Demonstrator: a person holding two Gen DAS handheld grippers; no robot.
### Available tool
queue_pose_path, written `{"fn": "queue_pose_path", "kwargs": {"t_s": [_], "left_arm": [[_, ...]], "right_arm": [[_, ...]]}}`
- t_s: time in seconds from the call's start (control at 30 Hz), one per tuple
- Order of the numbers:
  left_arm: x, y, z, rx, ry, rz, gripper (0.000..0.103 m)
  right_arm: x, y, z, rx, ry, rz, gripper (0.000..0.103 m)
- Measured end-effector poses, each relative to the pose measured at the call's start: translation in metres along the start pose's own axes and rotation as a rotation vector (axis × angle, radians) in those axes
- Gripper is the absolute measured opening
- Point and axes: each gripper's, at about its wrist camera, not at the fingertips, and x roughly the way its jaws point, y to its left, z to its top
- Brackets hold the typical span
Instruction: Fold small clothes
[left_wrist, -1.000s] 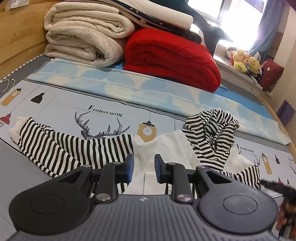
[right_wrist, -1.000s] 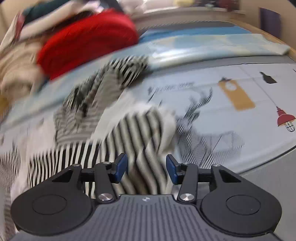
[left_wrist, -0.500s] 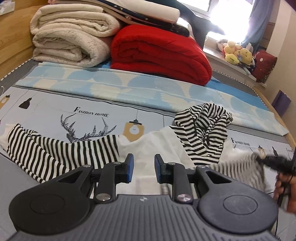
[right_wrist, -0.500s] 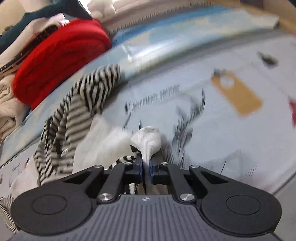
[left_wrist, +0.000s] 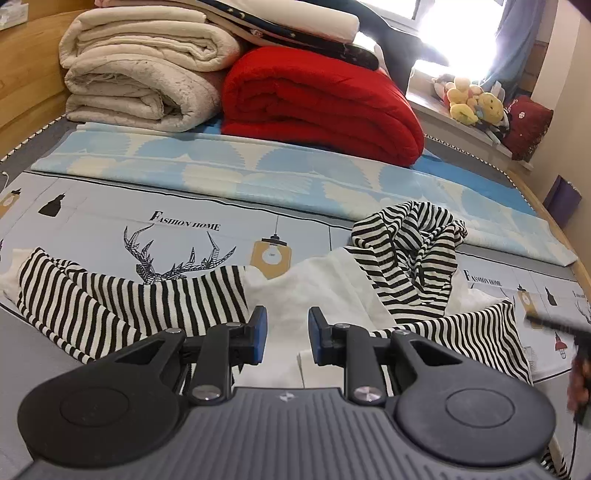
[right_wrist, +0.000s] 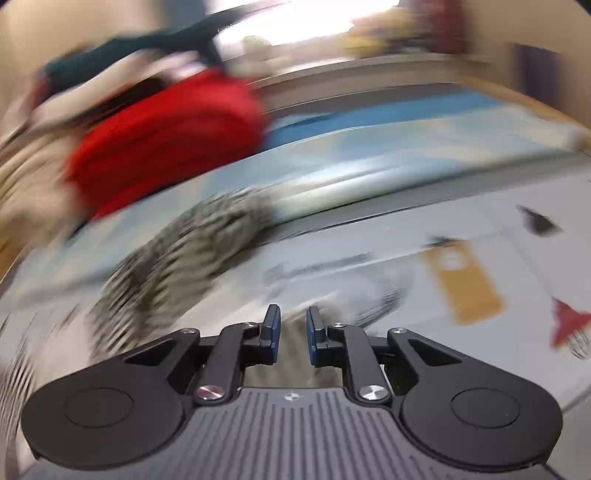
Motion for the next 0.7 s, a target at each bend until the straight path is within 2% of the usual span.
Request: {"fn": "queue_pose_path", "kwargs": {"t_s": [0.03,0.1,0.17,0.2,0.23,0.3,0.33,0.37,0.47,0.53,0.67,0.7], "left_arm": [[-0.001,0.001,0.000,-0.001,-0.001,0.001,0.027],[-0.003,0.003,0.000,-0.004,-0.004,0.004,0.027],[-0.006,0.006,0.002,-0.004,-0.011,0.005,0.027],[-0.008,0.009,0.003,-0.003,-0.017,0.006,0.027],[-0.009,0.012,0.004,-0.002,-0.024,0.009,0.027],[-0.011,0.025,0.007,-0.009,-0.033,0.015,0.027],[-0.011,0.032,0.008,-0.016,-0.029,0.005,0.029],[-0.011,0.039,0.008,-0.022,-0.027,-0.004,0.029],[-0.015,0.063,0.006,-0.018,-0.050,-0.003,0.029],[-0.017,0.080,0.003,-0.009,-0.065,-0.012,0.029],[-0.012,0.128,-0.003,-0.046,-0.074,-0.014,0.029],[-0.009,0.143,-0.005,-0.068,-0.077,-0.007,0.028]], "right_arm": [[-0.001,0.008,-0.010,-0.055,0.049,0.051,0.019],[0.003,0.011,-0.028,-0.082,0.145,0.073,0.019],[0.012,0.002,-0.048,-0.051,0.253,0.041,0.019],[0.016,-0.003,-0.058,-0.054,0.300,-0.002,0.018],[0.017,-0.007,-0.066,-0.070,0.320,-0.050,0.017],[0.003,-0.006,-0.067,-0.081,0.299,-0.083,0.018],[-0.007,0.000,-0.060,-0.088,0.279,-0.099,0.019],[-0.025,0.010,-0.049,-0.101,0.218,-0.094,0.020],[-0.080,0.043,-0.016,-0.073,0.061,-0.023,0.021],[-0.123,0.066,0.000,-0.030,-0.038,0.007,0.026],[-0.192,0.115,0.009,0.062,-0.243,0.050,0.059],[-0.204,0.119,0.005,0.077,-0.288,0.062,0.064]]}}
